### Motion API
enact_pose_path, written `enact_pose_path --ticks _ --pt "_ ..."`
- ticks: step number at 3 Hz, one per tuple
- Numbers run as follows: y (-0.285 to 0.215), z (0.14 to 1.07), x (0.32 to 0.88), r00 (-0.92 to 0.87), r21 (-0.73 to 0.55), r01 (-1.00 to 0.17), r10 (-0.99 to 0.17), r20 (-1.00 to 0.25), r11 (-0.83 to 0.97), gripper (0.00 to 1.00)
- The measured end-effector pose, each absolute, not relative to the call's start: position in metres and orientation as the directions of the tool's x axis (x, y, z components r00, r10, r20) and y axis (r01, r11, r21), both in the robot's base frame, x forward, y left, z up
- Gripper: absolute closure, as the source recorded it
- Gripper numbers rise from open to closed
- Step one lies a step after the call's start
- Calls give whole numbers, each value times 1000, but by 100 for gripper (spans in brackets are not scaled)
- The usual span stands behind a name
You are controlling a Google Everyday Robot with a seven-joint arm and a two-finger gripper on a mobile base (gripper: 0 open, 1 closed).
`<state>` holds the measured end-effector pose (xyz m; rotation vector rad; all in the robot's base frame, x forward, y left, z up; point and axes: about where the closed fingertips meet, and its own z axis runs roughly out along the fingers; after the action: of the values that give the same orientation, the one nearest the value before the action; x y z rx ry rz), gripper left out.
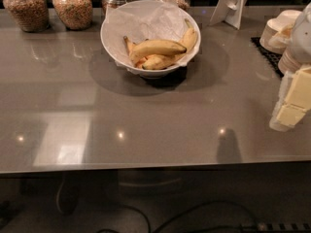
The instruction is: Pick banana from white bowl
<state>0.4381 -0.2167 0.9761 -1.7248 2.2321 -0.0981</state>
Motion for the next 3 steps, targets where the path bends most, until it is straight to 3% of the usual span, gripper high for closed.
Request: enact_pose_path --ticks 2,3 --pt "-209 978 445 -202 -265 -927 -949 -240 265 0" --pt "-190 980 470 -165 -296 -915 -923 -348 276 0"
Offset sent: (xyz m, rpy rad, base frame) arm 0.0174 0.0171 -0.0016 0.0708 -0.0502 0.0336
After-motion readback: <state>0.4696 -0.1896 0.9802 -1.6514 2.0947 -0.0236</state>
